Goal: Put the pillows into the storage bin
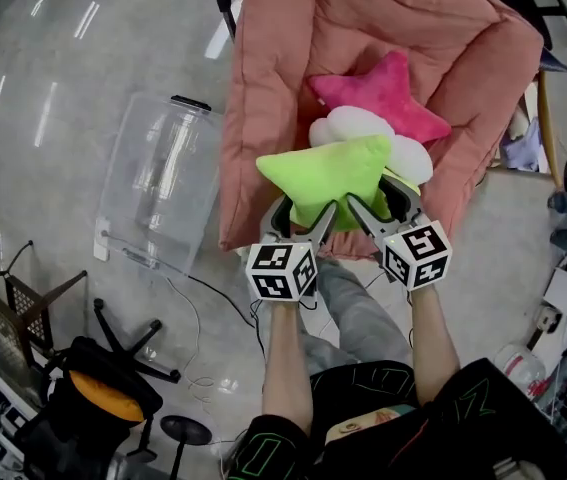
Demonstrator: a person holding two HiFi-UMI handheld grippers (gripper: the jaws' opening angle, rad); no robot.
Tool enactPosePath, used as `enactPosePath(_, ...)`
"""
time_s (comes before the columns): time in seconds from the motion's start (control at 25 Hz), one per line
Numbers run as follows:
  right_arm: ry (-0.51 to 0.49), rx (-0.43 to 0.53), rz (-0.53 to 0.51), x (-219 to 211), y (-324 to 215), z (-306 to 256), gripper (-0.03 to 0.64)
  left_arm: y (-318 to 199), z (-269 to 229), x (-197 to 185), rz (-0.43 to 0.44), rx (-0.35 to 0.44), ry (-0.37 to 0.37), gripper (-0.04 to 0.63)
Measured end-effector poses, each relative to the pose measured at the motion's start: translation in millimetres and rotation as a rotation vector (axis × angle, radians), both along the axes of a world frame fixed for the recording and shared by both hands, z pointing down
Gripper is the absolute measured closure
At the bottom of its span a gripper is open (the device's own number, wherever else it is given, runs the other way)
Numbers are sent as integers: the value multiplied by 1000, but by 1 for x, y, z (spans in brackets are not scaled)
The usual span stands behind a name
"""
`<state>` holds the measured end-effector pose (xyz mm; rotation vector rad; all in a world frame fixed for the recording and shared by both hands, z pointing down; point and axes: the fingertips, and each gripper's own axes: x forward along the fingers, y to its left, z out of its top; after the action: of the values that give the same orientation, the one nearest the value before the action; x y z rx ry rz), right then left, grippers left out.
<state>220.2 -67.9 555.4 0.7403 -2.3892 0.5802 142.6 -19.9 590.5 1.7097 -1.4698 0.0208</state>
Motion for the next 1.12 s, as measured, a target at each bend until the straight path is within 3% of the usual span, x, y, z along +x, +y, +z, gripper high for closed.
enactPosePath(0.36,-133,97,-25,-27,-1,-103,353,1,-107,-31,-75,162,-102,229)
enactPosePath(0.6,-244,128,-79,-79,9,-164,353,14,-180,-85,-130,247,-260,229)
enactPosePath(0.84,-315,145,-215,-154,33,-199,353,50,-217,-153,-279,276,-316,227)
enactPosePath(1.12,-335,105,-390,-261,81,-199,353,112,-218,-247,-462,239,-336,224)
